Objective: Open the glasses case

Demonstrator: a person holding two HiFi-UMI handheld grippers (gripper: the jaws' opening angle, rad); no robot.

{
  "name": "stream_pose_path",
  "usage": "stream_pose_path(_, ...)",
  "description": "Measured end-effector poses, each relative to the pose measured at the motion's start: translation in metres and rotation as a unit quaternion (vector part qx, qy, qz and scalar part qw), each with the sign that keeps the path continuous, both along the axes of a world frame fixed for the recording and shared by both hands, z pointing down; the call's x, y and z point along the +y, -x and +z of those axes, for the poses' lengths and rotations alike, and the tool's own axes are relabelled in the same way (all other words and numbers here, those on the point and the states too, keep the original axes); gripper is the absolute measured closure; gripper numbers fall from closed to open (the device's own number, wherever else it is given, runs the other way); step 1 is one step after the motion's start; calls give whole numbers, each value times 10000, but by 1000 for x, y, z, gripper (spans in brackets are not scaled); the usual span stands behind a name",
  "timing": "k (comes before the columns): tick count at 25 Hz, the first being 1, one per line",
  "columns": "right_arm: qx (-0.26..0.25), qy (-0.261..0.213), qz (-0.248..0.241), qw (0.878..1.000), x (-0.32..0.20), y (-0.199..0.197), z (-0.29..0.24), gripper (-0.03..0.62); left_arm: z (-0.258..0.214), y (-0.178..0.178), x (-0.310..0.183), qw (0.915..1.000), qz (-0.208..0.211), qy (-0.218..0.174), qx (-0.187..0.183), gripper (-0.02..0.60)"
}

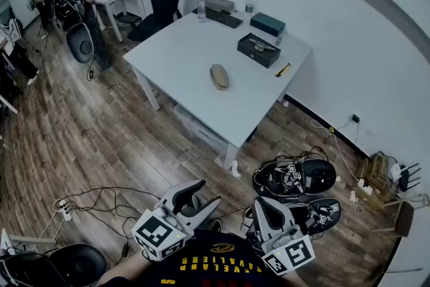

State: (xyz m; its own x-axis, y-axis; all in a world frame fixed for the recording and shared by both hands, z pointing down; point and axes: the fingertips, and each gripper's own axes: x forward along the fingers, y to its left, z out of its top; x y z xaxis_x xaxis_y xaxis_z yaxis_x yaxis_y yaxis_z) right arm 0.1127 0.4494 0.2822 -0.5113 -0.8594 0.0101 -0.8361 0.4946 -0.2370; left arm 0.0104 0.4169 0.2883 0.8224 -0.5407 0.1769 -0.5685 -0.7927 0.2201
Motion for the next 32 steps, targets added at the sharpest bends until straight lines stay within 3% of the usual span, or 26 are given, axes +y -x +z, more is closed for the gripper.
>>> stream_pose_path(5, -104, 86, -108, 9999, -6, -5, 6, 579, 5, -13, 0, 9999, 103, 99, 30, 360)
stream_pose_path(19, -178, 138, -6, 9997, -18, -5, 10, 577, 9, -3, -9, 9998, -85, 173, 65, 360)
stream_pose_path(32, -155, 346, 79, 9992, -69, -2, 15, 577, 18, 6, -51, 9992, -172, 318, 186, 360)
